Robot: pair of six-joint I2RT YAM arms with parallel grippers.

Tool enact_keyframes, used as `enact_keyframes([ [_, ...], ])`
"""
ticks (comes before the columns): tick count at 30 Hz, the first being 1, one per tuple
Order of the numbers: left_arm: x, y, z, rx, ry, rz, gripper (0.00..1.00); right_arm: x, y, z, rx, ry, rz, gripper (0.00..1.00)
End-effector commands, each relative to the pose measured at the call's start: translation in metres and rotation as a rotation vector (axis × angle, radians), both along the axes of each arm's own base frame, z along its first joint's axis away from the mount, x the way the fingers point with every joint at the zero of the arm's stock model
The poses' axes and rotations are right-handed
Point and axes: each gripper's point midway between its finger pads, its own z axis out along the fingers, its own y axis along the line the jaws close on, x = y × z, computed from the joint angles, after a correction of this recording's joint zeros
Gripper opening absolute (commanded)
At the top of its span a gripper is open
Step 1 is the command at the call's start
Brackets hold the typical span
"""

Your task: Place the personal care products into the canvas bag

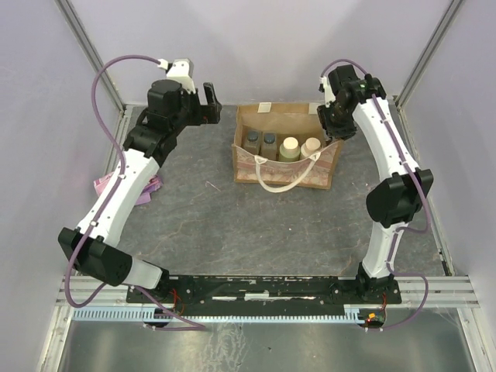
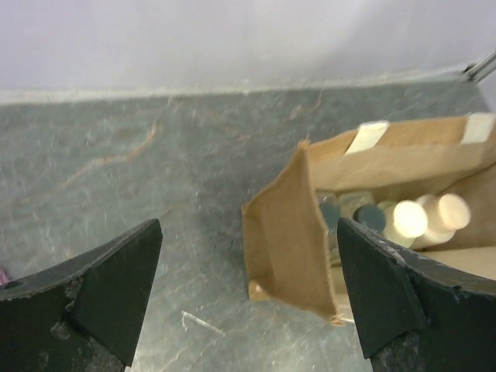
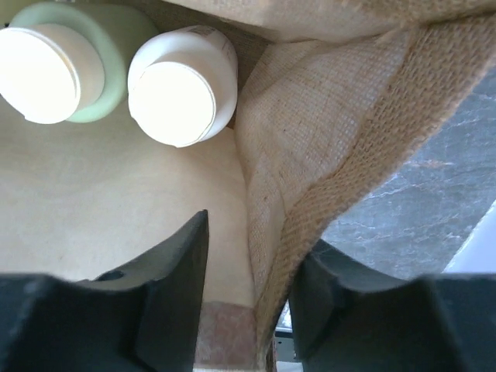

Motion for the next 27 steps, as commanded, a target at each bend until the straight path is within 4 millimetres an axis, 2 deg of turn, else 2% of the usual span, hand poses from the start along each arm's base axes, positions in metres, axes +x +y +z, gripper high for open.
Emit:
enact_keyframes([
  [1, -0.004, 0.011, -0.013, -0.04, 0.027, 0.063, 1.0, 0.001, 0.009, 0.047, 0.065, -0.144, 0.015, 0.56],
  [5, -0.004, 0.023, -0.032, -0.036, 0.074, 0.126, 1.0, -0.003, 0.008, 0.063, 0.074, -0.19, 0.01, 0.7],
  [11, 0.001, 0.041, -0.042, 0.017, 0.139, 0.232, 1.0, -0.005, -0.003, 0.085, 0.047, -0.293, -0.011, 0.71],
  [13, 0.003, 0.045, -0.044, 0.04, 0.148, 0.248, 1.0, -0.004, -0.009, 0.087, 0.027, -0.333, -0.03, 0.71],
  [16, 0.003, 0.048, -0.043, 0.044, 0.137, 0.261, 1.0, -0.004, -0.019, 0.102, 0.012, -0.458, -0.064, 0.71],
  [21, 0.005, 0.047, -0.042, 0.037, 0.126, 0.261, 1.0, -0.008, -0.03, 0.118, 0.024, -0.633, -0.127, 0.78],
  [27, 0.009, 0.044, -0.039, 0.019, 0.103, 0.254, 1.0, -0.01, -0.037, 0.116, -0.019, -0.618, -0.133, 0.8],
])
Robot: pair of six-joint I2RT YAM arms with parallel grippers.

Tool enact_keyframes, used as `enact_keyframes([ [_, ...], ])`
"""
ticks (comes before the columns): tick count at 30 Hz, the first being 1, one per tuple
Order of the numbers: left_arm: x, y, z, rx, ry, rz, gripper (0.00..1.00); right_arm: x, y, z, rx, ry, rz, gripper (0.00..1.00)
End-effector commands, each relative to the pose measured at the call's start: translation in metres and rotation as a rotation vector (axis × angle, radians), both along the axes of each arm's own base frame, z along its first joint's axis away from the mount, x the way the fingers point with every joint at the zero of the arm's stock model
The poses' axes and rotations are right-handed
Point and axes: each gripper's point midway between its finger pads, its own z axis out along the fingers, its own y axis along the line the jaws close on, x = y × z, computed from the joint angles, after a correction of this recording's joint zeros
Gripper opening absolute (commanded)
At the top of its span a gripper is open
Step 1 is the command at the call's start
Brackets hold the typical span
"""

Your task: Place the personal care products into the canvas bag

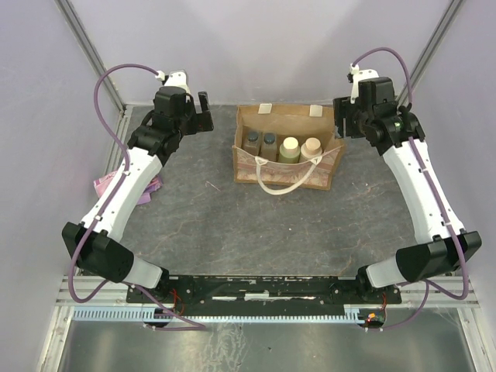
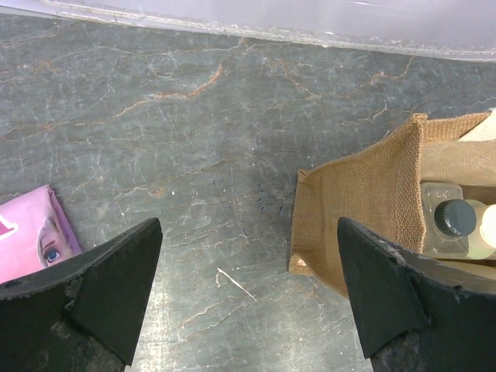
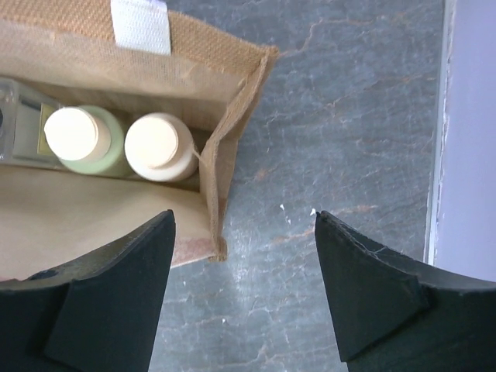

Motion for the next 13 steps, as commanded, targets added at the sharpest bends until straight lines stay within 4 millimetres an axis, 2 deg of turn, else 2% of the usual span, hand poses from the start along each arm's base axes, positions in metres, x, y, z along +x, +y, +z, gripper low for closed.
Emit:
enact_keyframes([
  [1, 0.0105, 0.0007, 0.0264, -0.05, -0.089, 0.033, 1.0, 0.0136, -0.0051, 0.0225, -0.012, -0.102, -0.039, 0.81],
  [13, 0.0103, 0.0058, 0.0256, -0.047, -0.094, 0.064, 0.99, 0.0144, -0.0073, 0.0258, -0.015, -0.106, -0.055, 0.81],
])
